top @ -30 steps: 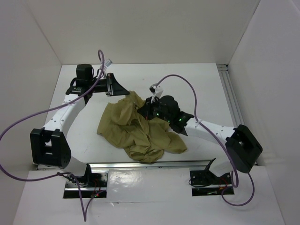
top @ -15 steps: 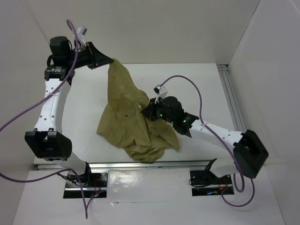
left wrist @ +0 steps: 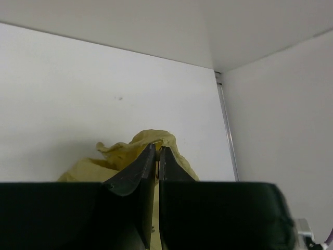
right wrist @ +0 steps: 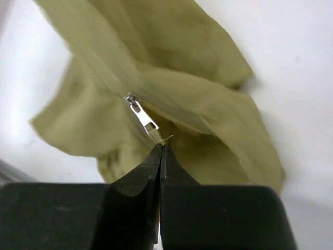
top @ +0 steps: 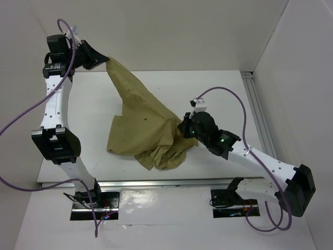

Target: Zip up the jacket

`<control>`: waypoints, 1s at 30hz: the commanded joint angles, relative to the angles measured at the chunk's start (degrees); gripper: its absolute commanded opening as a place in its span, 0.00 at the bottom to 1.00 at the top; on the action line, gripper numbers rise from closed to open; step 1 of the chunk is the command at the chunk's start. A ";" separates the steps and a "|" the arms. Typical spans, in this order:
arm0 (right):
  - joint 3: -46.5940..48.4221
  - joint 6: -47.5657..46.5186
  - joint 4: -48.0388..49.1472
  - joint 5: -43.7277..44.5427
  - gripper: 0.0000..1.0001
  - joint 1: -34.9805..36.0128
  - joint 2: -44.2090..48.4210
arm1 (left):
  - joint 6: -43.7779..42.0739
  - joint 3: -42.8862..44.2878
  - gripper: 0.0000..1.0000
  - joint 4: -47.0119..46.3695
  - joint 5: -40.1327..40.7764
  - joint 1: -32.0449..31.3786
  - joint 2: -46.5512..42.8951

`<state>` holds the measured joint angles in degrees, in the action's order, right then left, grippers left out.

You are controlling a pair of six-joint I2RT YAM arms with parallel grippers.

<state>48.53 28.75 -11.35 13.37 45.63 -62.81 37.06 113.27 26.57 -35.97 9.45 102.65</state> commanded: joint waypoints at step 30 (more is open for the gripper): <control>25.29 -18.21 -1.02 13.80 0.42 -21.98 -22.62 | 1.19 -29.76 0.44 -6.35 1.87 13.49 -12.74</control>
<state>72.42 14.02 -11.92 26.15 24.91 -83.07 40.14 86.67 23.55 -34.06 23.42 92.27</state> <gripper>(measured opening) 0.143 0.287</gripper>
